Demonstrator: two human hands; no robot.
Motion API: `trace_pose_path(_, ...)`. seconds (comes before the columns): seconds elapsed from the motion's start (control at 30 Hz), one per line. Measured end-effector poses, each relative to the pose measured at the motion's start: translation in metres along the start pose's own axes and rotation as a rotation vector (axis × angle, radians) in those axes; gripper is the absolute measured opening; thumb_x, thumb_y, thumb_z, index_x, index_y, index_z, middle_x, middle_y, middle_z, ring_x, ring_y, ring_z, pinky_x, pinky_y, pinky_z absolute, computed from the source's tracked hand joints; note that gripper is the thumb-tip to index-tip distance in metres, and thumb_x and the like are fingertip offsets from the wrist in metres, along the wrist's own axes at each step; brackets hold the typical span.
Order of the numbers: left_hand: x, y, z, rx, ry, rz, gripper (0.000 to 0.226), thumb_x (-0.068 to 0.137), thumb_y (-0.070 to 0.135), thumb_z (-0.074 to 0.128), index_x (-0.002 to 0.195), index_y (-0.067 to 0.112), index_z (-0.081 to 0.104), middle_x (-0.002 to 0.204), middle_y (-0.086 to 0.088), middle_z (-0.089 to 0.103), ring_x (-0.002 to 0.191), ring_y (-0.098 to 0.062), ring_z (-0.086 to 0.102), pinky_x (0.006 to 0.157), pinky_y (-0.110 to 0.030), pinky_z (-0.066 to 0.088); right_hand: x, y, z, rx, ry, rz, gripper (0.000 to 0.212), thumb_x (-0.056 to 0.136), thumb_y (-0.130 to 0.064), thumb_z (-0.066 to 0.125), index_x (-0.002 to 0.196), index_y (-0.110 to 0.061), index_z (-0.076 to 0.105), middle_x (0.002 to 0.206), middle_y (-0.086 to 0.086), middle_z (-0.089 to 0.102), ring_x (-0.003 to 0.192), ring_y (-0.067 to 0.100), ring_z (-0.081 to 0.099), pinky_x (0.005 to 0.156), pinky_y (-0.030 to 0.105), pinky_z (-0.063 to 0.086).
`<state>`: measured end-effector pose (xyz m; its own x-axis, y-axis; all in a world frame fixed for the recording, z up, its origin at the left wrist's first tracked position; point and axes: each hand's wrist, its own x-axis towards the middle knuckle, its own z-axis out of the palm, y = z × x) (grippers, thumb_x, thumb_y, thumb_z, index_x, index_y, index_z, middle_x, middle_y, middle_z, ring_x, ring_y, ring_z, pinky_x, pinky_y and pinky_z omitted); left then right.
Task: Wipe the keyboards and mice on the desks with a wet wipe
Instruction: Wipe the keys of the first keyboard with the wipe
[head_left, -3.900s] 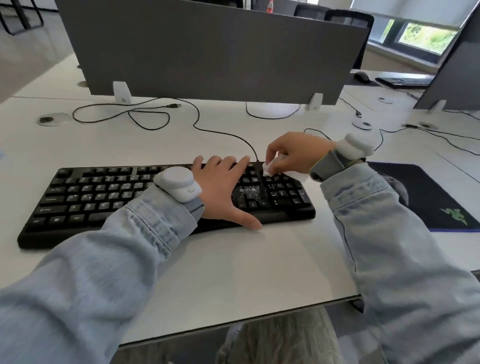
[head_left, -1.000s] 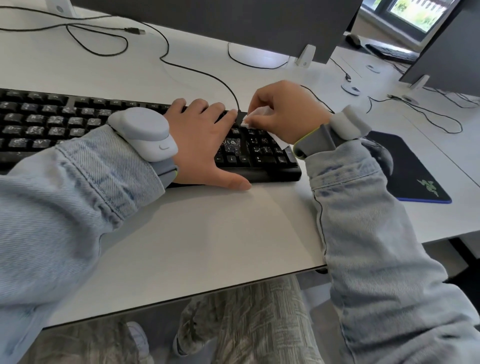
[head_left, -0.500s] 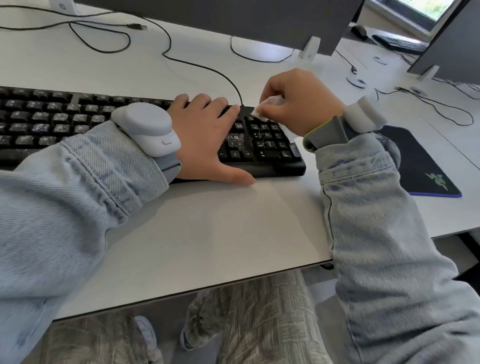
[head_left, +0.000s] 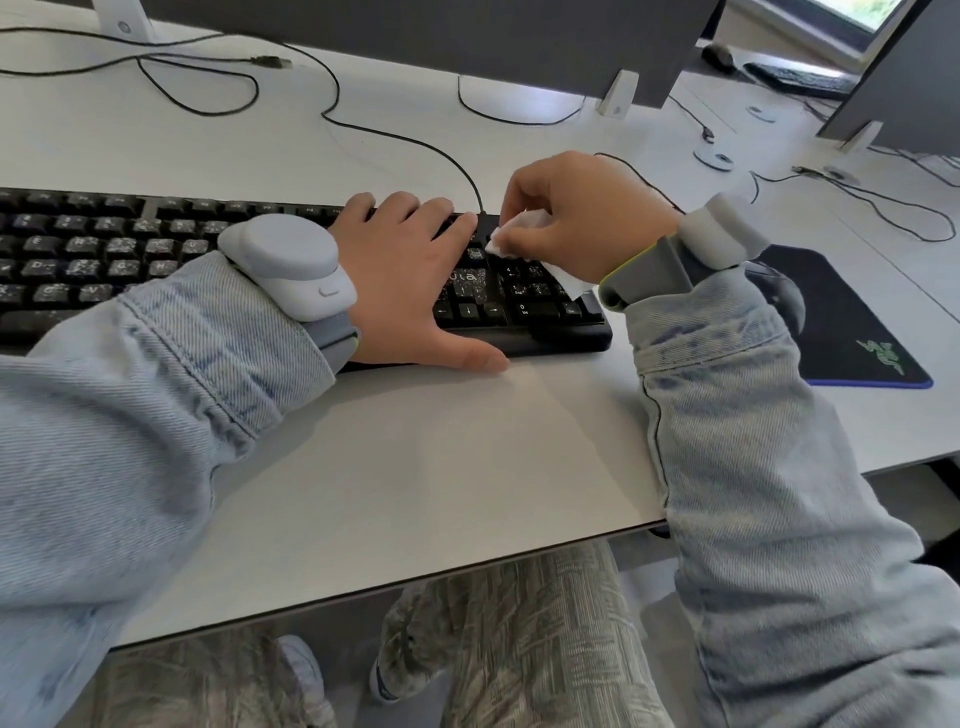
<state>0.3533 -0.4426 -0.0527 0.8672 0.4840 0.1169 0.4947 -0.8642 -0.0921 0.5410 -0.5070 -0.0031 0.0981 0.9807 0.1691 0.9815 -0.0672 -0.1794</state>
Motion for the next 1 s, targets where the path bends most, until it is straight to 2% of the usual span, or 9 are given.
trace_pose_path(0.1,0.0,0.001,0.0,-0.003,-0.004,-0.004,0.14,0.047,0.104,0.01,0.156,0.016,0.017,0.156,-0.001,0.029,0.14,-0.029,0.03,0.116,-0.048,0.025,-0.002,0.008,-0.003,-0.026,-0.052,0.041,0.013,0.08,-0.034,0.069,0.082,-0.022,0.069,0.074,-0.01,0.059,0.072,0.01,0.056,0.061,0.023,0.041)
trace_pose_path(0.2,0.0,0.001,0.0,0.0,-0.013,-0.007,0.14,0.048,0.104,0.011,0.157,0.016,0.015,0.158,-0.001,0.027,0.142,-0.029,0.028,0.117,-0.047,0.024,-0.005,0.015,-0.007,-0.007,-0.017,0.076,0.011,0.08,-0.031,0.069,0.079,-0.02,0.067,0.079,-0.007,0.062,0.078,0.015,0.059,0.065,0.025,0.043)
trace_pose_path(0.37,0.0,0.0,0.001,-0.007,-0.012,-0.009,0.14,0.048,0.105,0.01,0.157,0.017,0.016,0.158,-0.002,0.026,0.142,-0.029,0.028,0.118,-0.049,0.023,-0.007,0.0,0.0,0.047,0.004,-0.001,0.011,0.08,-0.034,0.069,0.077,-0.026,0.063,0.069,-0.013,0.054,0.066,0.006,0.05,0.056,0.018,0.036)
trace_pose_path(0.47,-0.001,0.001,0.0,-0.006,-0.021,-0.009,0.141,0.048,0.104,0.009,0.158,0.017,0.014,0.159,-0.002,0.024,0.144,-0.029,0.026,0.119,-0.05,0.021,-0.007,0.006,0.001,-0.005,-0.009,0.01,0.009,0.08,-0.031,0.069,0.077,-0.024,0.063,0.067,-0.015,0.051,0.066,0.007,0.049,0.057,0.022,0.036)
trace_pose_path(0.57,-0.001,0.001,0.0,-0.003,-0.022,-0.013,0.141,0.047,0.103,0.008,0.158,0.017,0.012,0.16,-0.003,0.023,0.144,-0.028,0.025,0.119,-0.049,0.02,-0.009,0.014,-0.005,-0.005,0.016,0.03,0.01,0.08,-0.028,0.069,0.077,-0.02,0.065,0.071,-0.011,0.056,0.07,0.011,0.052,0.06,0.023,0.039)
trace_pose_path(0.63,-0.002,0.002,0.0,-0.003,-0.022,-0.013,0.141,0.048,0.103,0.008,0.158,0.017,0.013,0.16,-0.003,0.023,0.144,-0.028,0.026,0.119,-0.049,0.02,-0.009,0.011,-0.004,0.045,0.046,0.009,0.01,0.08,-0.03,0.069,0.077,-0.021,0.065,0.074,-0.008,0.063,0.067,0.008,0.054,0.056,0.017,0.039)
trace_pose_path(0.7,-0.001,0.001,0.0,-0.003,-0.015,-0.01,0.14,0.048,0.104,0.009,0.157,0.017,0.014,0.159,-0.002,0.025,0.143,-0.029,0.028,0.118,-0.05,0.021,-0.008,0.003,0.0,0.055,0.049,-0.017,0.008,0.079,-0.033,0.069,0.078,-0.024,0.066,0.067,-0.01,0.06,0.06,0.004,0.051,0.052,0.01,0.034)
trace_pose_path(0.8,-0.001,0.001,0.001,-0.003,-0.011,-0.006,0.14,0.049,0.104,0.009,0.157,0.016,0.015,0.158,-0.002,0.026,0.142,-0.029,0.028,0.117,-0.05,0.022,-0.007,-0.001,0.004,0.01,0.021,-0.031,0.008,0.079,-0.032,0.068,0.081,-0.024,0.069,0.061,-0.012,0.053,0.059,0.002,0.049,0.052,0.014,0.031)
trace_pose_path(1.0,-0.001,0.001,0.001,0.001,-0.011,-0.008,0.14,0.049,0.104,0.009,0.157,0.016,0.015,0.158,-0.003,0.026,0.142,-0.029,0.028,0.118,-0.05,0.022,-0.007,0.003,0.001,0.069,0.092,-0.022,0.012,0.079,-0.034,0.067,0.083,-0.024,0.072,0.066,-0.009,0.059,0.061,0.006,0.051,0.056,0.022,0.037)
